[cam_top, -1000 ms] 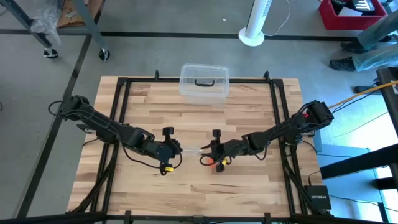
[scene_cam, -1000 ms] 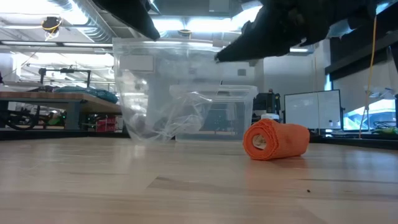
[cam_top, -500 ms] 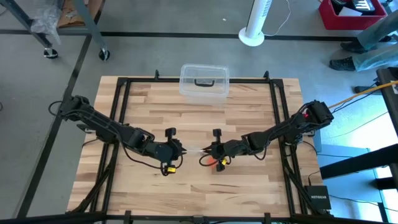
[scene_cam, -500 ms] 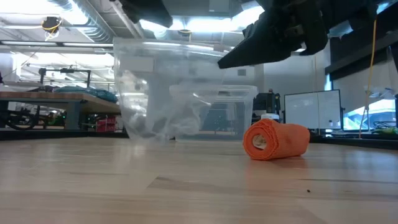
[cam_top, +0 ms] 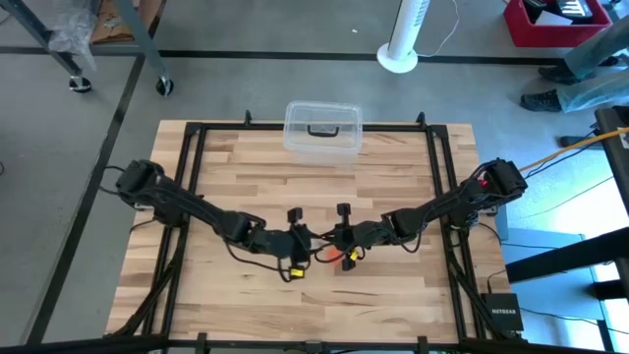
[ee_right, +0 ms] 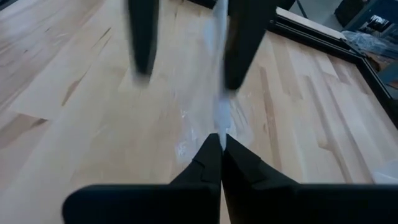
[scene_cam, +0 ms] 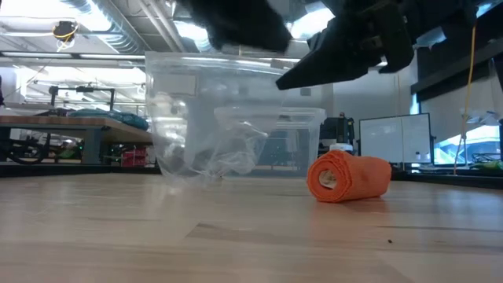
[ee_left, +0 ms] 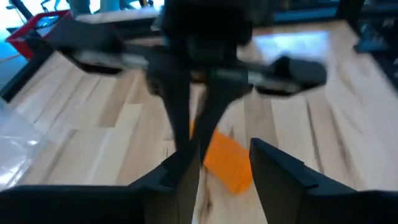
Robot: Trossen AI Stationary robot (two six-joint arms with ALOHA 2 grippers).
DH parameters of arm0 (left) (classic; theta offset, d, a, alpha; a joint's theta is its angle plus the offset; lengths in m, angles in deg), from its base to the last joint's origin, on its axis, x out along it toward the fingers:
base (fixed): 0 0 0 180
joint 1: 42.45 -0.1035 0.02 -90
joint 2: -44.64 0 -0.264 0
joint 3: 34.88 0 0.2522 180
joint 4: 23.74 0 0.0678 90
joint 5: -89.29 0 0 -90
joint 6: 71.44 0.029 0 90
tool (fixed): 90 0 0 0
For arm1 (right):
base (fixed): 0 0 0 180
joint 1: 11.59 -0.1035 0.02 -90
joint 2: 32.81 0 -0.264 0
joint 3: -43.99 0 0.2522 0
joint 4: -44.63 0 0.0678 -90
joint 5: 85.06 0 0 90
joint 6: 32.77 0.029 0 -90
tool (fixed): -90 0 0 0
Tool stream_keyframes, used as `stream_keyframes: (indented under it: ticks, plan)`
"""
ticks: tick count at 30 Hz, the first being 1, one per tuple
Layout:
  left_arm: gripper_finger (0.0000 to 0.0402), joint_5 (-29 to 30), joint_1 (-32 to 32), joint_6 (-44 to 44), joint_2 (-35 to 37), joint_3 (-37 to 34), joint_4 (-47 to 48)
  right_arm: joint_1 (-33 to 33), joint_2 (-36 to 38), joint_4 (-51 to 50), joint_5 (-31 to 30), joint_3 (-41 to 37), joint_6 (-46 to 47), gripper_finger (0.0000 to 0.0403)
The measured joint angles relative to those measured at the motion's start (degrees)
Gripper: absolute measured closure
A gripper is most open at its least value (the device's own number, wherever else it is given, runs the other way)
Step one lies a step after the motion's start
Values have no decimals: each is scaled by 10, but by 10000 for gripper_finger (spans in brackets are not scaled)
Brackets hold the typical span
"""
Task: Roll bandage
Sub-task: Open the zip bag
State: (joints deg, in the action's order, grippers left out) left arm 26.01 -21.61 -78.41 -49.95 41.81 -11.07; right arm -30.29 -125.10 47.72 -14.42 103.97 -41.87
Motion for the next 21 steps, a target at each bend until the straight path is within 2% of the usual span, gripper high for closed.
stream_keyframes:
  ticks: [4, 9, 17, 21]
  plan:
    - [272, 13, 0, 13, -30, -1, 1, 0, 0, -8, -1, 0, 0, 398]
    - [279, 27, -1, 15, -36, 0, 3, 0, 0, -9, -1, 0, 0, 400]
    - [286, 35, 2, 52, 6, 10, 2, 0, 0, -6, 1, 0, 0, 400]
    - [286, 35, -7, 64, 4, 10, 18, 0, 0, -6, 4, 0, 0, 401]
